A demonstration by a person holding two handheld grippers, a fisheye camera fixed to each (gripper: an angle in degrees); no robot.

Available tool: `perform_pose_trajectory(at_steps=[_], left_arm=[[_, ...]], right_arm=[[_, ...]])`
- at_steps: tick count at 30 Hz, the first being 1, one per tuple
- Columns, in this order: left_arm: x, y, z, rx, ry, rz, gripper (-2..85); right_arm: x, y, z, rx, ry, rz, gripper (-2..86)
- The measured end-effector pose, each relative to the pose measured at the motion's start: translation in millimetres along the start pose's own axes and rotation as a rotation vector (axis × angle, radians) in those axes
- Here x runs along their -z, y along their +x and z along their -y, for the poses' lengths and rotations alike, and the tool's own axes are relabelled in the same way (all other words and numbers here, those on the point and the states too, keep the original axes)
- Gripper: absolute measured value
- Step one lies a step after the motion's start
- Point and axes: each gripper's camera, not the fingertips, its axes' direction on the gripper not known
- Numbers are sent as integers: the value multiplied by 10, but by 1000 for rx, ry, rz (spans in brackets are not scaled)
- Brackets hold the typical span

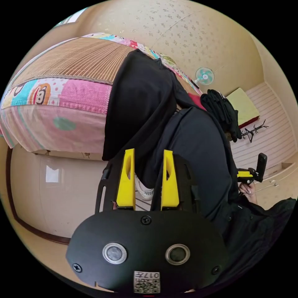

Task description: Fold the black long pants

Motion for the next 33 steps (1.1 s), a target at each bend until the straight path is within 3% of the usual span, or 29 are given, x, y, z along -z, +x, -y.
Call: perform_pose_trajectory(at_steps=[4, 6, 10, 13, 15, 20, 25, 26, 30, 33], left_arm=[[-70, -124, 156, 17, -20, -19, 126], [-131, -114, 246, 9, -54, 51, 126], [-475, -34, 516, -53, -206, 201, 115], [-746, -66, 656, -84, -305, 256, 14], [-790, -176, 717, -94, -352, 247, 1], [5, -195, 875, -235, -348, 32, -5], [1699, 143, 1255, -405, -112, -295, -4], [1816, 210, 1301, -424, -110, -281, -3], [1666, 485, 1362, -442, -174, 200, 77], [718, 321, 1202, -354, -353, 249, 127]], right_arm=[[1021, 469, -505, -53, 427, 189, 29], [1305, 751, -773, -159, 539, 123, 28], [1112, 912, -709, -221, 176, -138, 31], [884, 823, -721, -175, 131, -117, 38], [839, 894, -745, -228, 132, -83, 45], [1146, 1056, -1004, -301, 237, -11, 57], [1399, 1023, -1085, -259, 207, -74, 60], [1435, 977, -1082, -244, 214, -99, 61], [1420, 858, -1096, -230, 249, -128, 64], [1329, 849, -1128, -238, 254, -68, 69]])
